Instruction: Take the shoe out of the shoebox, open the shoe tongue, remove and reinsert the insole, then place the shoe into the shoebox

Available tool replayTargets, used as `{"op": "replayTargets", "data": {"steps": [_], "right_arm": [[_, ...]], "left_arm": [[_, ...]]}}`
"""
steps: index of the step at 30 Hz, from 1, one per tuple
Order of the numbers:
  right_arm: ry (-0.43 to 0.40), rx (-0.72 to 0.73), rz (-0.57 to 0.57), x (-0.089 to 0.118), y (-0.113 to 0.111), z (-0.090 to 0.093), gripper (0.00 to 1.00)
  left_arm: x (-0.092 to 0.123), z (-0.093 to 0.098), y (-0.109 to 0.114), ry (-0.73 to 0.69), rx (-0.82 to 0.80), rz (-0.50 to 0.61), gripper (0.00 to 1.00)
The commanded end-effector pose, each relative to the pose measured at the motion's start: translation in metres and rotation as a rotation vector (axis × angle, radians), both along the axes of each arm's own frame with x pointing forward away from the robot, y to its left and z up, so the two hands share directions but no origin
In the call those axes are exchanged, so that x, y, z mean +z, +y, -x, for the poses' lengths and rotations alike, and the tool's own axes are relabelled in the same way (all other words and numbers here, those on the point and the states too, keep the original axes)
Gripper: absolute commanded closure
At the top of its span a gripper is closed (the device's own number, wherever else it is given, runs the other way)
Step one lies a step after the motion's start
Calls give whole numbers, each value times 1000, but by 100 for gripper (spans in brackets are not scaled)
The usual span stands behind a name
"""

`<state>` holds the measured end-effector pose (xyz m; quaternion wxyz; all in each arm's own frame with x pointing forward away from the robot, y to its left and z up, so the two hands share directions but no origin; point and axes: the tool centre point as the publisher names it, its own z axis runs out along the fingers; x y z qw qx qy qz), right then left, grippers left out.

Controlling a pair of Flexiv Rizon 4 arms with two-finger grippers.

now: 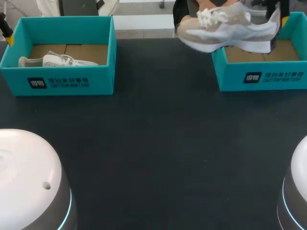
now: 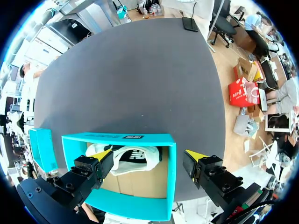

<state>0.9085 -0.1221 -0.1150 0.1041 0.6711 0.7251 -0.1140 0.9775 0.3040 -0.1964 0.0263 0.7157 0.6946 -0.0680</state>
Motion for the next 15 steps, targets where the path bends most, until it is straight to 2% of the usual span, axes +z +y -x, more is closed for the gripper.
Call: {"op": "replayTargets", "data": {"steps": [1, 4, 15], "right_arm": [[-42, 17, 8, 2, 18, 17, 100], [-18, 57, 7, 0, 37, 25, 100], [-18, 57, 7, 0, 37, 25, 100]], "left_arm": [[0, 1, 0, -3, 0, -3, 0], [0, 1, 0, -3, 0, -3, 0], [0, 1, 0, -3, 0, -3, 0]]}}
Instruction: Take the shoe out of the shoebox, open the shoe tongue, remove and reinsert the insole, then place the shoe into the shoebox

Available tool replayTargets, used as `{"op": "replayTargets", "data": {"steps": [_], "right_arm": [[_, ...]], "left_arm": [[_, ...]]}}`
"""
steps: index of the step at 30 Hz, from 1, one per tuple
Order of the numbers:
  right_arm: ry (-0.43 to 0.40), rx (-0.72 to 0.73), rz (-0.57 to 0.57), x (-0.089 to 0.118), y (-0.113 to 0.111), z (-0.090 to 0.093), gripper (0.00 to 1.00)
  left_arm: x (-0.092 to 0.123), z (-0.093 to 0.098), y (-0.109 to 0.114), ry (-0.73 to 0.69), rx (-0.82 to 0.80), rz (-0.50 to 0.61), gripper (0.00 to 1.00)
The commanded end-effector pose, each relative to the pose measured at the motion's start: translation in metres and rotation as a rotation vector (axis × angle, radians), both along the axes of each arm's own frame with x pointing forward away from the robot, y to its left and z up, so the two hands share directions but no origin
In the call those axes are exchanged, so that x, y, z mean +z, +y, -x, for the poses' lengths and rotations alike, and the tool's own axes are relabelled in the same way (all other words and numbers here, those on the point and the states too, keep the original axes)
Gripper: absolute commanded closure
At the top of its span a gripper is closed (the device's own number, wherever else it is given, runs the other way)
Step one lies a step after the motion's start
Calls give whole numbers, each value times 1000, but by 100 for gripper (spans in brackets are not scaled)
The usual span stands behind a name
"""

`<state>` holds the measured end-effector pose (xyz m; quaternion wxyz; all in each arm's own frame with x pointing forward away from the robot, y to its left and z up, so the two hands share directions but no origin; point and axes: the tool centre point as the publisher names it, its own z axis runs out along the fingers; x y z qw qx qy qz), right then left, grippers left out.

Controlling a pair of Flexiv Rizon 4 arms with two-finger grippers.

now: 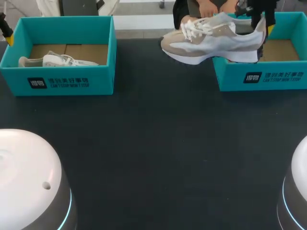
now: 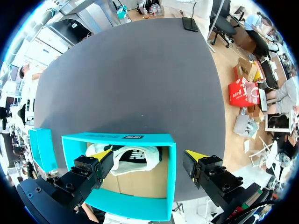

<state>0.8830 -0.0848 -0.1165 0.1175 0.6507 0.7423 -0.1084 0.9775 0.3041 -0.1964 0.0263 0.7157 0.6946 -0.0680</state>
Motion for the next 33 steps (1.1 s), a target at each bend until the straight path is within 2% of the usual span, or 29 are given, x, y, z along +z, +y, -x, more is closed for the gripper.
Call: {"op": "replayTargets", "data": {"steps": [1, 14, 16, 18, 30, 32, 33], "right_arm": [[1, 0, -3, 1, -1, 0, 100], [1, 0, -3, 1, -1, 0, 100], [-24, 8, 2, 0, 10, 6, 100], [-11, 10, 28, -4, 21, 16, 100], [-69, -46, 47, -30, 91, 91, 100], [-120, -64, 49, -32, 101, 105, 100], [-108, -88, 54, -34, 106, 112, 100]], "left_arm": [[0, 1, 0, -3, 0, -3, 0], [0, 1, 0, -3, 0, -3, 0], [0, 1, 0, -3, 0, -3, 0], [0, 1, 0, -3, 0, -3, 0], [0, 1, 0, -3, 0, -3, 0], [0, 1, 0, -3, 0, -3, 0], [0, 1, 0, -3, 0, -3, 0]]}}
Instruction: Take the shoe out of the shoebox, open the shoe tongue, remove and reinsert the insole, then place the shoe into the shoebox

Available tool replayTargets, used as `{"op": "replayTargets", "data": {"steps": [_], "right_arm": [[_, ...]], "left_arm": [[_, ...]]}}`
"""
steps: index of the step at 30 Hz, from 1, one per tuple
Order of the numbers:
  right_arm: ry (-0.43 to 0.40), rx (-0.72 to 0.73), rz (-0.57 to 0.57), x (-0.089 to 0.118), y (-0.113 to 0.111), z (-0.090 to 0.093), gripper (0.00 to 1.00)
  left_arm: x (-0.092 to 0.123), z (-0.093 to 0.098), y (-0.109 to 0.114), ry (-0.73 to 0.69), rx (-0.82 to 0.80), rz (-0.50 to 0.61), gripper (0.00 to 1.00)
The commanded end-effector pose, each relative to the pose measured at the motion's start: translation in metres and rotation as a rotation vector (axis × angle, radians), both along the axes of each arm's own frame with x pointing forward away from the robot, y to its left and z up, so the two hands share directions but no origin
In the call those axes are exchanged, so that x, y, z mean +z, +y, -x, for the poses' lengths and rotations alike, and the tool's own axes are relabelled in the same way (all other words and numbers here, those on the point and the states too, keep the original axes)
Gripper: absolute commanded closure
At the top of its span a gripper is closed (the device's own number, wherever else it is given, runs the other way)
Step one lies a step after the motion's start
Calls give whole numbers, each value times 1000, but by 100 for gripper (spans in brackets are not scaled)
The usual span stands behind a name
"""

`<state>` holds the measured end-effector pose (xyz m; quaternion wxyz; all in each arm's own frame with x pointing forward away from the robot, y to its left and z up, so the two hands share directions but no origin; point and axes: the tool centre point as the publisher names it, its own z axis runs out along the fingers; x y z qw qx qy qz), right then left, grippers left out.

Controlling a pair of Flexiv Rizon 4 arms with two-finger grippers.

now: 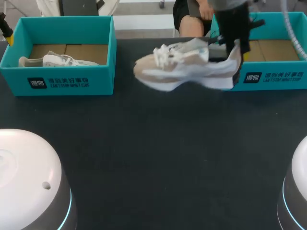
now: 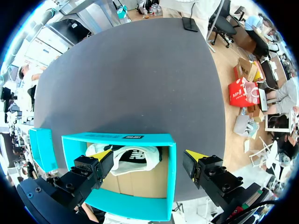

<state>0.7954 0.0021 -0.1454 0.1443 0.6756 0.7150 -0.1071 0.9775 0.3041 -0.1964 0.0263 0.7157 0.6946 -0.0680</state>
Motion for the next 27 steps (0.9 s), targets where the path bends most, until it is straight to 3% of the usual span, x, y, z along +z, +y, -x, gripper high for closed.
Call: {"op": "replayTargets", "data": {"steps": [1, 9, 11, 12, 27], "right_arm": [[-48, -22, 33, -8, 24, 30, 100], [-19, -36, -42, -35, 58, 80, 100], [71, -33, 43, -47, 61, 93, 100], [90, -19, 11, -50, 61, 98, 100], [90, -19, 11, -50, 61, 98, 100]], "left_arm": [[0, 1, 0, -3, 0, -3, 0], [0, 1, 0, -3, 0, -3, 0], [0, 1, 0, -3, 0, -3, 0], [0, 1, 0, -3, 0, -3, 0], [0, 1, 0, -3, 0, -3, 0]]}}
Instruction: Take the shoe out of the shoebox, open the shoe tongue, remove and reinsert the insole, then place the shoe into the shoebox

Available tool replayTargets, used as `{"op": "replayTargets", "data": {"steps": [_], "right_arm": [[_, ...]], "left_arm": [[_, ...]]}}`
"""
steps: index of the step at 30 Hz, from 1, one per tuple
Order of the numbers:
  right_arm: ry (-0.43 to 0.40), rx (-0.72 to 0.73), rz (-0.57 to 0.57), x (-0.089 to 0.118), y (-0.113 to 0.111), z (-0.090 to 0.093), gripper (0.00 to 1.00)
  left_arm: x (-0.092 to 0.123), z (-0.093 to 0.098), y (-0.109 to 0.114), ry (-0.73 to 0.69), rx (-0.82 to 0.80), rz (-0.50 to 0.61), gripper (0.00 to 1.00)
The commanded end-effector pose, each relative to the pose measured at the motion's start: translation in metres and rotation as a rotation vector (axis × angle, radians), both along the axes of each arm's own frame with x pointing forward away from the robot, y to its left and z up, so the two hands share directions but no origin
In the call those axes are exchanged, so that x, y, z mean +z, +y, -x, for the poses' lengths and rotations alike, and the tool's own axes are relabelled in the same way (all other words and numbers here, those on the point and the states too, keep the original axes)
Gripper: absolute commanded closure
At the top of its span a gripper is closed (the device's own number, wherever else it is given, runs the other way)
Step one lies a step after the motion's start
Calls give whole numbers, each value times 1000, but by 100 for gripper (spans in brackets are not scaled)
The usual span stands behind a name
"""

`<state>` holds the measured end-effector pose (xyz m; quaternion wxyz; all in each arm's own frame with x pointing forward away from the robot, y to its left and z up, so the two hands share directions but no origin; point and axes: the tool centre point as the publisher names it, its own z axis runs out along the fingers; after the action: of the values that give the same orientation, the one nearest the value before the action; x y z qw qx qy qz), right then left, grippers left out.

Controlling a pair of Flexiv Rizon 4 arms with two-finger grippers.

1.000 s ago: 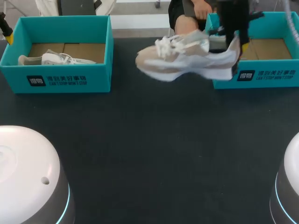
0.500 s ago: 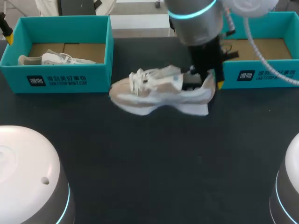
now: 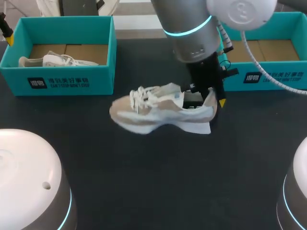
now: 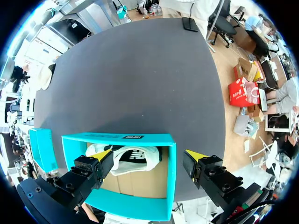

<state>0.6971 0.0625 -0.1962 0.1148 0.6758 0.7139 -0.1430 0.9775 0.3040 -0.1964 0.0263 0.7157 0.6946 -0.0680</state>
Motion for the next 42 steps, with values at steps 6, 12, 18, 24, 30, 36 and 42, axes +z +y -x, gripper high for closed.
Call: {"op": "replayTargets", "data": {"steps": [6, 12, 18, 24, 30, 36, 42], "right_arm": [[-42, -52, 6, -24, -1, -4, 100], [-90, -126, -33, -61, -2, -2, 100], [-74, -145, -45, -96, -1, 0, 100], [-36, -127, -36, -135, 2, 0, 100], [-79, -102, -40, -157, 3, 2, 100], [-92, -36, -8, -169, 8, -1, 100], [-111, 5, 10, -165, 14, -7, 100]], "left_arm": [[0, 1, 0, -3, 0, -3, 0], [0, 1, 0, -3, 0, -3, 0], [0, 1, 0, -3, 0, -3, 0], [0, 1, 0, -3, 0, -3, 0], [0, 1, 0, -3, 0, -3, 0], [0, 1, 0, -3, 0, -3, 0], [0, 1, 0, -3, 0, -3, 0]]}}
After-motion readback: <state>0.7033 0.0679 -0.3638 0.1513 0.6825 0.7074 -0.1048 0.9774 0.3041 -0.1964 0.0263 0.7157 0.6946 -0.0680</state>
